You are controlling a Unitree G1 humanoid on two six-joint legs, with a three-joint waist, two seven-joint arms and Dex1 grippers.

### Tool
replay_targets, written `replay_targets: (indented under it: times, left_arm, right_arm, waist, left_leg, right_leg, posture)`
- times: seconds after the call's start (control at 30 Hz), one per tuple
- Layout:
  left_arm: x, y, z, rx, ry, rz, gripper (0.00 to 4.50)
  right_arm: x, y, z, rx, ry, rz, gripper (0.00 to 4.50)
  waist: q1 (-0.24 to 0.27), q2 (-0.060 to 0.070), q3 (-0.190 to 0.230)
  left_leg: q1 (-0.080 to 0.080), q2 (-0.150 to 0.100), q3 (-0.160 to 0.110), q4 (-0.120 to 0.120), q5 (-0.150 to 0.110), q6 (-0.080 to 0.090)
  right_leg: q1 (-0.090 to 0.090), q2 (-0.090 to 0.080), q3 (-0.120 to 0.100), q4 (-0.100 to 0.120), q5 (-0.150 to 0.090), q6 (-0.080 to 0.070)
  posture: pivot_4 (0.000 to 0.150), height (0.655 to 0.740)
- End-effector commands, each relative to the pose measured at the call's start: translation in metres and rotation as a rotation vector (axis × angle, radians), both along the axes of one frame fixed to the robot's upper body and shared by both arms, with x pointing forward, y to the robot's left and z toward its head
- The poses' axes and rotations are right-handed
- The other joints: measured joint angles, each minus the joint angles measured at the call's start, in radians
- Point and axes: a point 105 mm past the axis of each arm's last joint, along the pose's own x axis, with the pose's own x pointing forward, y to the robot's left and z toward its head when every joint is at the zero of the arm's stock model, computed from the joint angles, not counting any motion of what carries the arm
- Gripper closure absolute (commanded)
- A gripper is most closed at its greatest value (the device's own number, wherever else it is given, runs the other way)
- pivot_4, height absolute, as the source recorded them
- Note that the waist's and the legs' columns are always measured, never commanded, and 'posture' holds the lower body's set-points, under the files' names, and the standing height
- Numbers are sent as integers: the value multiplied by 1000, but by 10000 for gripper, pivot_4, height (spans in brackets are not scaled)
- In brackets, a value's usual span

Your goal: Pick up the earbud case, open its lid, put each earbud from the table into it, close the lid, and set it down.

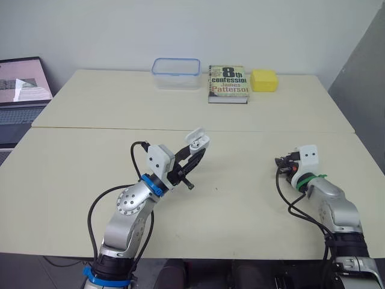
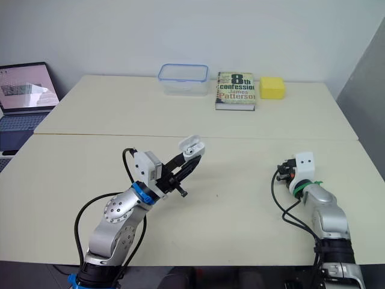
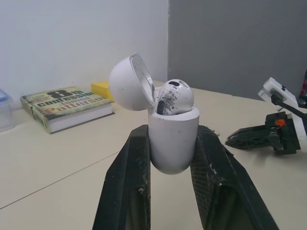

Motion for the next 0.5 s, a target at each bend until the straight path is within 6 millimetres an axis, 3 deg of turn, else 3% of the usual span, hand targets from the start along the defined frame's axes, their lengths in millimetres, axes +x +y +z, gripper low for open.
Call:
replay_targets:
  times: [0.03,0.17,0.27,0.4,0.5]
  left_arm:
    - [-7,-1,13,-4,-57,-16,37513]
    - [-8,0,14,1,-57,-17,37513]
    - [-11,1,14,4,-52,-19,37513]
    - [-17,1,10,9,-33,-23,37513]
    - [-21,1,8,14,-23,-25,37513]
  right_arm:
    - [-12,18,19,-38,-28,156,40911]
    - [-39,45,41,-182,-49,497,40911]
    - [-67,52,49,-314,-27,760,40911]
    - [-98,37,38,-501,79,1000,40911]
    - [-108,22,30,-527,149,1061,40911]
  waist:
    - [-3,0,0]
    - [-10,2,1]
    - [-10,3,2]
    - [-8,2,2]
    - [-7,2,2]
  left_leg:
    - [0,0,0,0,0,0]
    - [0,0,0,0,0,0]
    - [0,0,0,0,0,0]
    - [0,0,-1,0,0,0]
    - [0,0,-1,0,0,0]
  right_leg:
    - [0,0,0,0,0,0]
    - [-1,0,0,1,0,0]
    - [-1,1,0,0,0,0]
    - [0,2,-2,-1,0,1]
    - [1,2,-1,-1,0,1]
  posture:
    - [1500,7400]
    - [1500,7400]
    - [1500,7400]
    - [1500,7400]
    - [1500,7400]
